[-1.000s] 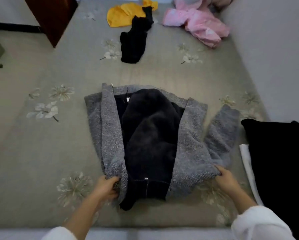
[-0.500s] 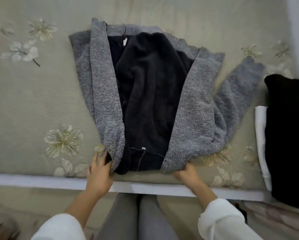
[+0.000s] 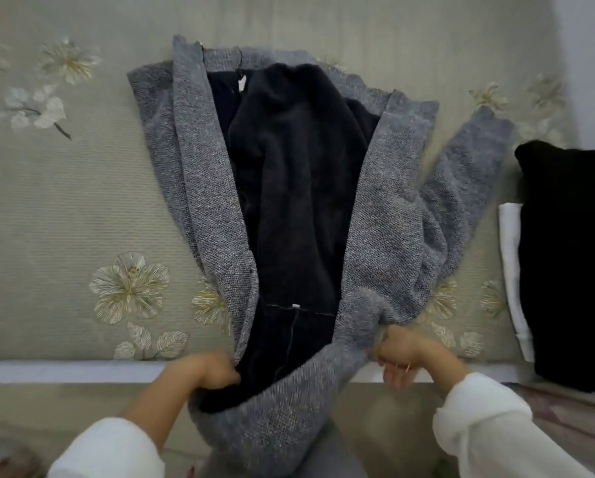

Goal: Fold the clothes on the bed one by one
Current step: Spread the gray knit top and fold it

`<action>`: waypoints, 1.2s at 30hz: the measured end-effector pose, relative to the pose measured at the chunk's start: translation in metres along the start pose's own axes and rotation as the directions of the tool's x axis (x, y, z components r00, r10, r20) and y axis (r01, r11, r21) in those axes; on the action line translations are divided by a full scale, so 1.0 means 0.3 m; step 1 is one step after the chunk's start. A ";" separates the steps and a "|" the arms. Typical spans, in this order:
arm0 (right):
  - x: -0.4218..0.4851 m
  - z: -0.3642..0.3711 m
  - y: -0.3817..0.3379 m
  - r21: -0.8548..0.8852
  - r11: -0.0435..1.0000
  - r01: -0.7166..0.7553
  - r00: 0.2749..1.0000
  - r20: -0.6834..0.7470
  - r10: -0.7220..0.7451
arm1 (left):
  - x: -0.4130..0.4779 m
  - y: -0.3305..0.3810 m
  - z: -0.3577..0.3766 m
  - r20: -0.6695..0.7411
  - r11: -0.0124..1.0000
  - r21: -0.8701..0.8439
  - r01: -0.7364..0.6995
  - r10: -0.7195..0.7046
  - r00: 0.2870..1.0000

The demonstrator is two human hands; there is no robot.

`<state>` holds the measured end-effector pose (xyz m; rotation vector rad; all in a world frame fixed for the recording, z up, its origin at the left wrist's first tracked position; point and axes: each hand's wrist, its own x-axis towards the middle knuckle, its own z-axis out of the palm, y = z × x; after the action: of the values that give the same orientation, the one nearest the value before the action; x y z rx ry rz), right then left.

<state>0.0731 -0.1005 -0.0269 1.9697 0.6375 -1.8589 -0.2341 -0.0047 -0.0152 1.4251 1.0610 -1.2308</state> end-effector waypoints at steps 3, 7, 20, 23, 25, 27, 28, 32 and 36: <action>0.047 -0.046 -0.048 -0.024 0.995 0.096 0.962 -0.253 -0.099 | 0.044 -0.016 -0.091 -0.153 0.992 -0.123 0.025 -0.044 0.987; 0.106 -0.223 -0.235 0.003 0.949 0.316 0.768 -0.588 -0.254 | 0.147 0.014 -0.357 -0.725 0.986 -0.131 -0.108 -0.021 0.688; 0.374 -0.546 -0.520 -0.108 0.972 0.209 0.489 -0.849 -0.200 | 0.424 0.059 -0.902 -0.877 0.948 -0.315 -0.052 -0.269 0.397; 0.366 -0.605 -0.502 0.163 0.941 0.298 0.499 -0.866 -0.008 | 0.391 0.035 -0.946 -0.858 0.919 -0.355 -0.171 -0.248 0.449; 0.325 -0.665 -0.525 0.525 0.699 0.485 0.579 -0.792 0.193 | 0.350 0.037 -0.973 -0.842 0.884 -0.372 -0.283 -0.194 0.503; 0.264 -0.713 -0.558 0.612 0.493 0.619 0.566 -0.782 0.259 | 0.288 0.064 -1.005 -0.861 0.805 -0.408 -0.431 -0.183 0.474; 0.226 -0.723 -0.581 0.552 0.440 0.708 0.490 -0.833 0.257 | 0.257 0.090 -1.021 -0.901 0.774 -0.380 -0.506 -0.188 0.390; 0.119 -0.672 -0.718 0.170 0.312 0.935 0.233 -0.956 -0.180 | 0.179 0.303 -1.004 -0.999 0.644 -0.003 -0.765 0.039 0.037; 0.213 -0.631 -0.771 0.095 0.639 0.764 0.518 -0.680 -0.518 | 0.272 0.402 -0.961 -0.781 0.865 0.168 -0.474 0.410 0.472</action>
<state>0.1063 0.2009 -0.0661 2.9476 1.5065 -1.7787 -0.0556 0.2594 -0.0677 2.1042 1.1562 -0.0902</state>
